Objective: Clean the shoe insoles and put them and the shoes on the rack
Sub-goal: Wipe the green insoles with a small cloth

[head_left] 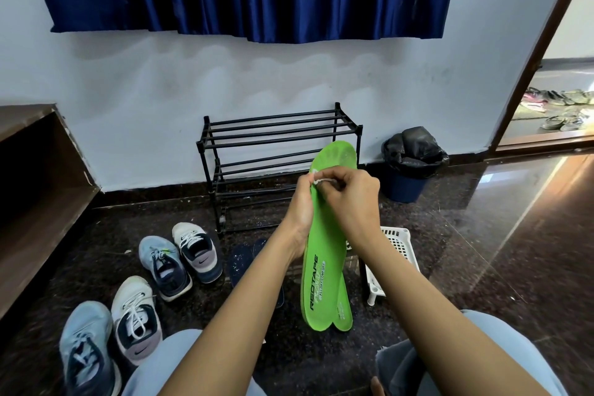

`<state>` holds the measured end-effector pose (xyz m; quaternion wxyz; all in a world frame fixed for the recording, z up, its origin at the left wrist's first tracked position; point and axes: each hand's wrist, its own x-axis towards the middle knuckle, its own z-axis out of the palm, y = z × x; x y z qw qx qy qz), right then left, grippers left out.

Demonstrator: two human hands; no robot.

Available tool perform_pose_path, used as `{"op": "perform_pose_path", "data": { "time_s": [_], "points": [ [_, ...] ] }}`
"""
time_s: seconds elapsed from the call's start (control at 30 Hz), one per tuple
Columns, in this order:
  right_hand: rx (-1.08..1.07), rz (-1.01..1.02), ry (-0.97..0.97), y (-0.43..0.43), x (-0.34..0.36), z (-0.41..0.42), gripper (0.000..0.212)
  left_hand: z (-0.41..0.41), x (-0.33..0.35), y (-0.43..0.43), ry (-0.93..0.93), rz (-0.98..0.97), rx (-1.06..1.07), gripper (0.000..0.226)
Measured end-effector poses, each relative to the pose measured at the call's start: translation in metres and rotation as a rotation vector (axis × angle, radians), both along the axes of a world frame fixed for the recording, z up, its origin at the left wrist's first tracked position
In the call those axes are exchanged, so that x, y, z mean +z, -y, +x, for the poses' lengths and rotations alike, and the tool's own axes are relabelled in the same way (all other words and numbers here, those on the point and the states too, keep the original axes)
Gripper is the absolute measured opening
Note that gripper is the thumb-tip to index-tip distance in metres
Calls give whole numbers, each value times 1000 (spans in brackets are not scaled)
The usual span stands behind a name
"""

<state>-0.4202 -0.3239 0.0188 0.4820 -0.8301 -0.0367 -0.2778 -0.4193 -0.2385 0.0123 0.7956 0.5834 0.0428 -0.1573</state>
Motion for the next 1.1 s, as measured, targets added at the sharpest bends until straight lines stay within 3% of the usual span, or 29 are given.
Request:
{"op": "perform_pose_path", "data": {
  "time_s": [0.17, 0.4, 0.57, 0.9, 1.1],
  "points": [
    [-73, 58, 16, 8, 2, 7, 16, -3, -2, 7, -19, -10, -33, 56],
    [35, 29, -17, -6, -6, -4, 16, 4, 1, -11, -42, -21, -5, 60],
    [-24, 40, 15, 1, -1, 3, 16, -2, 0, -3, -56, -47, -40, 53],
    [57, -39, 36, -12, -9, -6, 15, 7, 0, -15, -91, -37, -22, 75],
    [-23, 15, 46, -3, -2, 3, 17, 1, 3, -9, -112, -90, -114, 68]
  ]
}}
